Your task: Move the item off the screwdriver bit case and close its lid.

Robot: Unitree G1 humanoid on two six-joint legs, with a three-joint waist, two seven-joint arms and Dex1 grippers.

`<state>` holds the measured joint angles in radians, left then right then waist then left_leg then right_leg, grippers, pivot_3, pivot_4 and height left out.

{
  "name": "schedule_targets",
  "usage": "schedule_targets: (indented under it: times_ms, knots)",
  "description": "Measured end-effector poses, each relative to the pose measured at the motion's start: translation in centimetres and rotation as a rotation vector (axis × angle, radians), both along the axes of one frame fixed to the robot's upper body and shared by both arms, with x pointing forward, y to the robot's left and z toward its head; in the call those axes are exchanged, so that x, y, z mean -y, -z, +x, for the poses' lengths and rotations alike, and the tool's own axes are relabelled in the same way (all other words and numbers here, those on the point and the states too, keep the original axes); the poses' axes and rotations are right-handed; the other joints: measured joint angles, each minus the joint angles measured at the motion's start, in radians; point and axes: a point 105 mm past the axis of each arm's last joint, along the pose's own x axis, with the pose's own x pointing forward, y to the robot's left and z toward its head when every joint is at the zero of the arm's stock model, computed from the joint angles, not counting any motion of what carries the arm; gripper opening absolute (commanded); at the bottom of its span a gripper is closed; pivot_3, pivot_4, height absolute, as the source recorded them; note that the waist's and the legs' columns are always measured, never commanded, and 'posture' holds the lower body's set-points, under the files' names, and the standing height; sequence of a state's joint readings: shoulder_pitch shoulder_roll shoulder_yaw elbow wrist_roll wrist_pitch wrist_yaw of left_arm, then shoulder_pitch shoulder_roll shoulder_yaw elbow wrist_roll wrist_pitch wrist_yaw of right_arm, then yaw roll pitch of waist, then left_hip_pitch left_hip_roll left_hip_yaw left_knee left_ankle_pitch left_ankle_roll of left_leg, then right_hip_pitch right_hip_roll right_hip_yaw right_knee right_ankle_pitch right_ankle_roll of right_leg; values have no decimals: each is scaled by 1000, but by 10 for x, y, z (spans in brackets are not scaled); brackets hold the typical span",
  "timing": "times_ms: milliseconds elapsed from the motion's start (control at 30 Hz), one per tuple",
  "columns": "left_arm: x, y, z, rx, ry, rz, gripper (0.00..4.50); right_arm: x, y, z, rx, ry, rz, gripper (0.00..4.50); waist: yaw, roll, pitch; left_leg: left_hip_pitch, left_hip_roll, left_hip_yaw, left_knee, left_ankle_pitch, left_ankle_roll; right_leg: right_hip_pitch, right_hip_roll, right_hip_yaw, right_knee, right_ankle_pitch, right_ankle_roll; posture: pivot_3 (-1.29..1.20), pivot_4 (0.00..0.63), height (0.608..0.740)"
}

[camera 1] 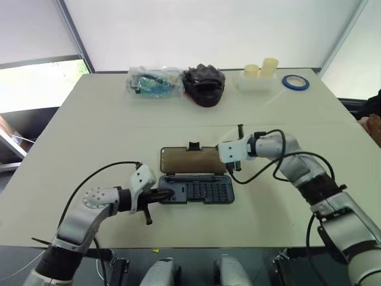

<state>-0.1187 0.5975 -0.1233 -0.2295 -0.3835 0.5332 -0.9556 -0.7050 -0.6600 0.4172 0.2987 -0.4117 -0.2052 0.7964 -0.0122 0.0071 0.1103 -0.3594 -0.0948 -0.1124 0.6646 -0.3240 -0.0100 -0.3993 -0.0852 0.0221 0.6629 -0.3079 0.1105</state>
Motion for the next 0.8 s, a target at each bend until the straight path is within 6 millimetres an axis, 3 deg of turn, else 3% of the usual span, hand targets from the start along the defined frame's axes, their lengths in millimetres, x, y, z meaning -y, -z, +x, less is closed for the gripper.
schedule_targets:
  times_ms: [133, 167, 233, 300, 367, 433, 600, 800]
  knots:
    - [0, -9, -3, -116, -15, -118, 0, 0, -5, -4, 42, 2, 5, 21, -1, -2, 9, -2, 1, 0, 0, 0, 0, -2, 1, 0, 0, 0, 0, 0, 150, 740]
    - [0, -21, 4, -144, -55, -223, 0, 2, -5, -4, 42, 9, 6, 21, 2, -3, 11, -4, 1, 0, 1, 0, 0, -3, 1, 0, 0, 0, 0, 0, 150, 740]
    - [-8, -63, 28, -129, -134, -451, 0, 3, -6, -3, 47, 15, 9, 21, 5, -7, 13, -15, 2, -4, 8, 1, -2, -10, 3, -2, 1, 0, 0, 0, 150, 740]
    - [-32, -103, 49, -64, -218, -604, 0, 1, -8, -4, 58, 4, 9, 21, -4, -8, 13, -16, 2, -3, 11, 1, -2, -11, 3, -3, 3, 0, 0, 0, 150, 740]
    - [-50, -120, 62, -25, -286, -677, 0, 2, -8, -5, 55, 12, 9, 21, -9, -7, 13, -16, 2, -3, 11, 1, -2, -11, 3, -2, 2, 0, 0, 0, 150, 740]
    - [-62, -116, 75, -18, -367, -688, 0, 3, -8, -5, 55, 17, 10, 21, -8, -7, 13, -16, 1, -3, 11, 1, -2, -12, 3, -3, 1, 0, 0, 0, 150, 740]
    - [-79, -66, 114, 37, -563, -428, 0, 2, -13, -7, 72, 32, 19, 21, 1, -8, 14, -16, 0, -3, 10, 1, -2, -10, 2, -3, 1, 0, 0, 0, 150, 740]
    - [-40, -22, 134, 51, -383, -199, 0, -5, -19, -10, 82, 41, 42, 21, 0, -9, 14, -18, 0, -4, 10, 1, -2, -12, 2, -5, 1, 0, 0, 0, 150, 740]
